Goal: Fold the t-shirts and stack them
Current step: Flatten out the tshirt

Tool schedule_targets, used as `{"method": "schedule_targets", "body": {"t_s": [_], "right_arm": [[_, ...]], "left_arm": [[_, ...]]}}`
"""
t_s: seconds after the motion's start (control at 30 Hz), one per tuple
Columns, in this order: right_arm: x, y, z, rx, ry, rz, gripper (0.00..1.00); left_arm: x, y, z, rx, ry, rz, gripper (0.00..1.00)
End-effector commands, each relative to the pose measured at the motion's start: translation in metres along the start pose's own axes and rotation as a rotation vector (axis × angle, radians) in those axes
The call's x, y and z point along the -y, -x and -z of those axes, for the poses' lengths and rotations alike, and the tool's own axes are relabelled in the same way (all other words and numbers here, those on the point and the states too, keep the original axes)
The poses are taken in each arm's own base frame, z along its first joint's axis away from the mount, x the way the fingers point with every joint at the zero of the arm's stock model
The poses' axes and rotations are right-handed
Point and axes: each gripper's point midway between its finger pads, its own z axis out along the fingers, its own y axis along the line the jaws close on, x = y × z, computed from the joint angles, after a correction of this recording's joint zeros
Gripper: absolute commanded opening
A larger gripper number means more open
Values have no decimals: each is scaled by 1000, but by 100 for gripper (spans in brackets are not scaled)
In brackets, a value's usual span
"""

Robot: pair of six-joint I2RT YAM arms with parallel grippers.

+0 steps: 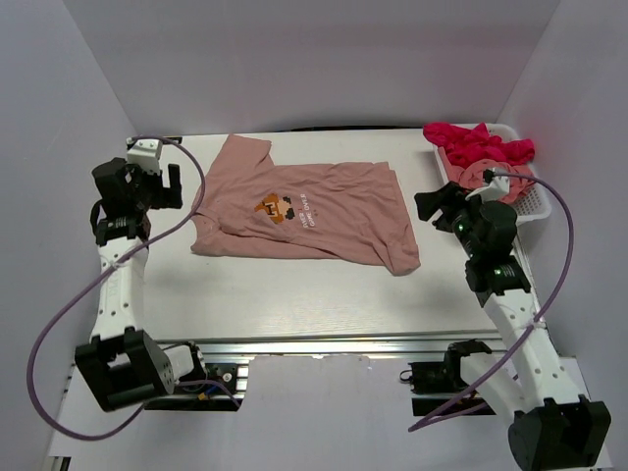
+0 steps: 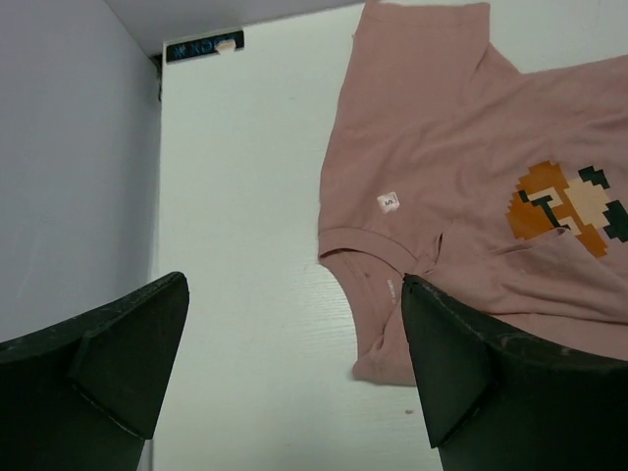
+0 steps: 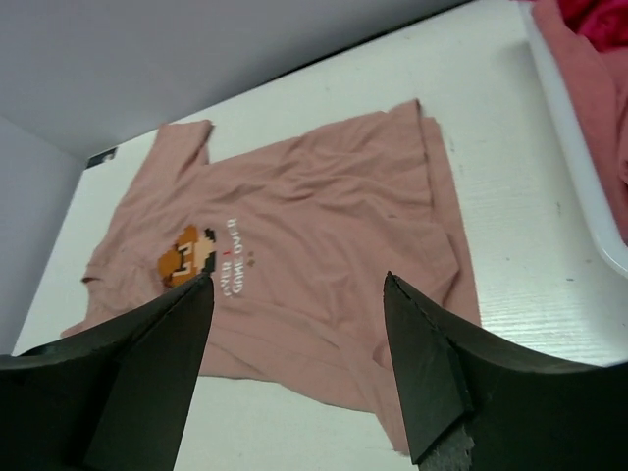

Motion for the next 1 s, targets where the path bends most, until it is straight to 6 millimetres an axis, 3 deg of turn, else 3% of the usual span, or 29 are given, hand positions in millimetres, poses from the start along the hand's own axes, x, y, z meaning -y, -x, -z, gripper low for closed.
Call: {"method": "schedule_targets", "body": {"t_s": [0.0,0.03,0.13,0.27,0.43,0.5,0.53,0.57,0.63,0.67,0.7,0.73,0.77,0.87,0.9,0.97], "right_arm": [[16,9,-14,53,-84,3,75],[14,15,-19,61,-79,5,75],[20,4,-43,-3,-92,5,75],[13,-5,-77,-99,-55,-17,74],[12,-18,-100,-128,-37,-31,73],[15,-14,-121,-137,-50,-4,73],[26,-28,-137,-190,-75,23,73],[17,-9,-150,-180,-57,48,73],[19,-9,-174,-224,-69,69,73],[33,-31,-196,-292,-84,81,72],[22,-14,-210,-292,-62,89,72],[24,-15,-221,-304,-64,88,72],[35,-35,-238,-352,-75,87,71],[39,-39,-271,-375,-58,84,70],[39,-41,-277,-380,-55,84,70],[44,-48,-294,-403,-58,79,69]], "left_arm": [[-6,-6,-20,33,35,100,98],[-4,-15,-30,11,22,117,98],[0,-29,-51,-24,-17,150,98],[1,-31,-71,-18,-37,191,98],[0,-23,-92,48,-58,215,98],[1,-27,-111,21,-86,235,98],[4,-29,-118,1,-106,256,98],[5,-29,-133,-6,-135,268,98],[5,-27,-149,-1,-150,285,98],[5,-25,-157,2,-152,303,98],[3,-27,-172,-3,-151,307,98],[6,-25,-180,-7,-161,305,98],[6,-25,-188,-9,-163,304,98],[8,-18,-215,-13,-166,305,98],[6,-7,-221,13,-163,309,98],[13,-9,-233,12,-181,325,98]]}}
